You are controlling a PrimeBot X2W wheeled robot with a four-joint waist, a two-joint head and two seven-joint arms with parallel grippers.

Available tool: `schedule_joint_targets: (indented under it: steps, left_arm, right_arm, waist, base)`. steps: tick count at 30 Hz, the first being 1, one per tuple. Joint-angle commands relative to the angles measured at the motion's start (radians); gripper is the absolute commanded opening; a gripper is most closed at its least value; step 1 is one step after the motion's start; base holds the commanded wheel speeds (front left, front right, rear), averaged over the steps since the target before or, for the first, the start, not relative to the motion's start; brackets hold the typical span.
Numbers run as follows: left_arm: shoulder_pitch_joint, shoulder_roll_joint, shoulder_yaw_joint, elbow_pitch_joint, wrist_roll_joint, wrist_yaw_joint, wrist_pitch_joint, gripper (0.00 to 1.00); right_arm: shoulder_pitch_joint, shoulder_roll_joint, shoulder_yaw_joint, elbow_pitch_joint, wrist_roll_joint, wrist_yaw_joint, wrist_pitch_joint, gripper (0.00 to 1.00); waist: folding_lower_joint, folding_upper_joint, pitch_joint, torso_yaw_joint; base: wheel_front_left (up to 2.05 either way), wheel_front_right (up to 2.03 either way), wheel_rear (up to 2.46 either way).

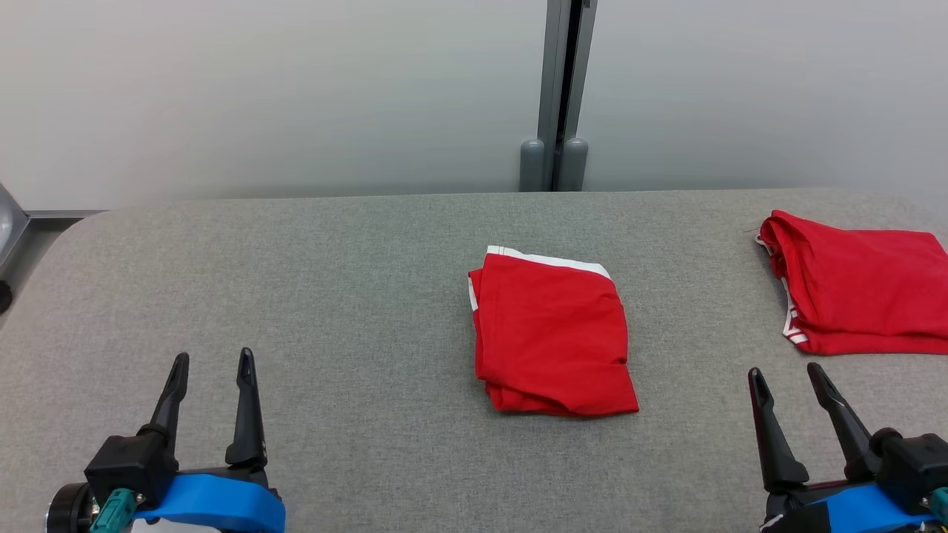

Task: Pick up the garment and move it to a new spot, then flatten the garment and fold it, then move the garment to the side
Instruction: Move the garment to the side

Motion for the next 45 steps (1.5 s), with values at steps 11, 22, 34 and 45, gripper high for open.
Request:
schedule_joint_targets:
  steps: [11,22,34,45]
  left_arm:
    - [0.017,0.012,-0.006,-0.011,-0.007,0.016,0.004,1.00]
    - [0.004,0.021,-0.014,-0.011,-0.013,0.017,0.008,1.00]
    - [-0.034,0.016,-0.037,-0.009,-0.012,0.018,-0.007,1.00]
    - [-0.087,-0.005,-0.077,0.021,-0.008,0.016,-0.041,1.00]
  right_arm:
    - [0.021,0.004,-0.008,0.012,-0.002,0.000,0.001,1.00]
    - [-0.071,-0.019,-0.007,0.083,0.009,0.000,0.014,1.00]
    - [-0.410,-0.118,0.070,0.295,0.028,0.000,0.081,1.00]
    - [-0.547,-0.170,0.116,0.616,0.072,0.000,0.088,1.00]
  waist:
    - [0.0000,-0.0002,-0.012,0.004]
    - [0.0000,-0.0002,-0.011,0.019]
    - [0.0000,-0.0002,0.060,0.092]
    - [0.0000,-0.0002,0.141,0.182]
  base:
    - [0.00,0.00,0.00]
    - [0.00,0.00,0.00]
    - [0.00,0.00,0.00]
    - [0.00,0.00,0.00]
